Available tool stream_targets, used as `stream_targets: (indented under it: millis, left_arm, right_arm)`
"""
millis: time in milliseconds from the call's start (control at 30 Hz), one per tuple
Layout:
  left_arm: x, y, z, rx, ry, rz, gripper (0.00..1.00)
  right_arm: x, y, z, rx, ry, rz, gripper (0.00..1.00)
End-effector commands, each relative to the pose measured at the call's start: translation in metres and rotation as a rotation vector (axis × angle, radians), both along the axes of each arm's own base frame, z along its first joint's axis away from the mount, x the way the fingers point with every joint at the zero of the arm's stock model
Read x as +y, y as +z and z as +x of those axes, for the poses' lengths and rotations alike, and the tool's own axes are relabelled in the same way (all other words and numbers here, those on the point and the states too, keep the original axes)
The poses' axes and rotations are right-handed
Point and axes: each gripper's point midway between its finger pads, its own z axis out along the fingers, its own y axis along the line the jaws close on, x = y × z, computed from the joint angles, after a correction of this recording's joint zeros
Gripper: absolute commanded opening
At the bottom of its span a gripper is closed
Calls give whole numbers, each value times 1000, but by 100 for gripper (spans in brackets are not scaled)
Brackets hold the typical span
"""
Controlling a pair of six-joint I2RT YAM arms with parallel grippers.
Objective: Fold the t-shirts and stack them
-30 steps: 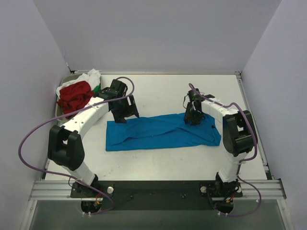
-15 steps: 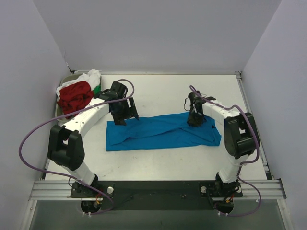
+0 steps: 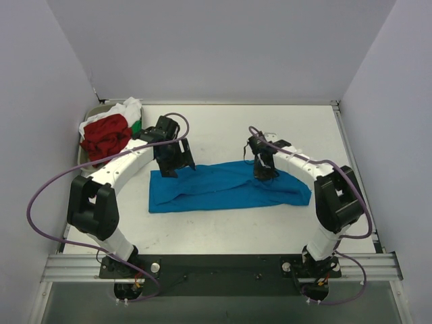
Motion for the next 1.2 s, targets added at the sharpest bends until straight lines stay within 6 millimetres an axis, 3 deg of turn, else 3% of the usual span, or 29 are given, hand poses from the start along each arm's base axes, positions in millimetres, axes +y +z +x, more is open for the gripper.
stream_targets:
  millis: [0,100,167,200,233,333,433,600,800,967,1167]
  left_arm:
    - [-5,17,4,-67,-10,-37,84]
    - [-7,14,2,-62,-17,-41,84]
    - [-7,12,1,-60,-20,-43,84]
    - [-8,12,0,-61,-23,-43,84]
    - [-9,13,0,-62,-25,-44,84]
    - [-9,12,-2,-64,-29,-44,84]
    - [-9,12,-3,-66,-32,-44,84]
    - [-9,9,-6,-59,-35,-40,84]
    - [-9,9,-7,-65,-39,-36,84]
    - [-12,11,-8,-68,-45,-39,84]
    - [-10,14,-8,-74,-41,-34,84]
  right_arm:
    - [9,18,-26,-18,24,-59,0]
    - [16,13,-41,-7,47,-97,0]
    - [19,8,-50,10,57,-116,7]
    - [18,6,-53,14,56,-128,12]
    - [16,4,-56,17,49,-138,29]
    - [9,3,-57,14,36,-167,56]
    - [5,11,-55,-8,25,-181,67]
    - [5,36,-42,-63,11,-183,69]
    - [-18,57,-16,-108,-67,-176,69]
    - [-41,38,12,-44,-124,-172,68]
    - [-44,14,21,28,-114,-175,67]
